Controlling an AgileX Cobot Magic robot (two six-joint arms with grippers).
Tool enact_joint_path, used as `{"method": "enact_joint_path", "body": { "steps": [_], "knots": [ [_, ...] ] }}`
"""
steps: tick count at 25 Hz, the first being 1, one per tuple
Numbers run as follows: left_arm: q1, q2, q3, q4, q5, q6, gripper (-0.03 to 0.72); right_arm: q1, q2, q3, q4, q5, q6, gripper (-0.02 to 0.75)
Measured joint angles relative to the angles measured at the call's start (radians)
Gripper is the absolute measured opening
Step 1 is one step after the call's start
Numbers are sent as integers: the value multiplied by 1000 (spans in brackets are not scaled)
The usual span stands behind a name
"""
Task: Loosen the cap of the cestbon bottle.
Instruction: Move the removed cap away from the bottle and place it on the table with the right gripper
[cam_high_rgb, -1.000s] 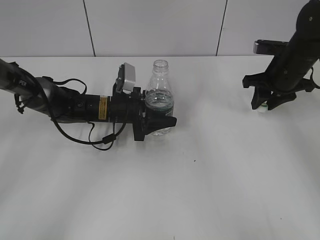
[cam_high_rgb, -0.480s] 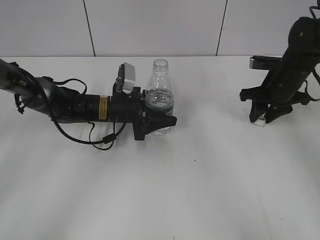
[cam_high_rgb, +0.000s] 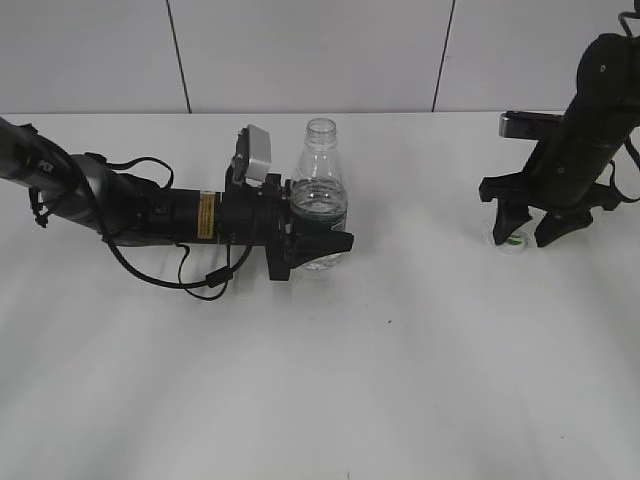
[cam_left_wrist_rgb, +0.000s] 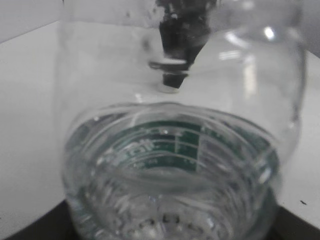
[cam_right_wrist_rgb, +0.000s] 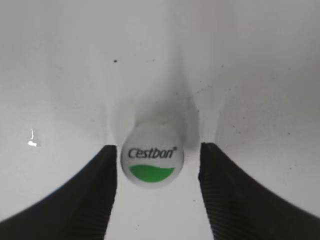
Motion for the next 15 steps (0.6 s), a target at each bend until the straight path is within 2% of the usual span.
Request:
{"method": "enact_joint_path", "body": {
  "steps": [4,15],
  "knots": [
    [0,0,0,0,0,0,403,0,0,-1,0,6,18,507],
    [0,0,0,9,-1,0,403,0,1,-195,0,246,25,525]
  ]
}}
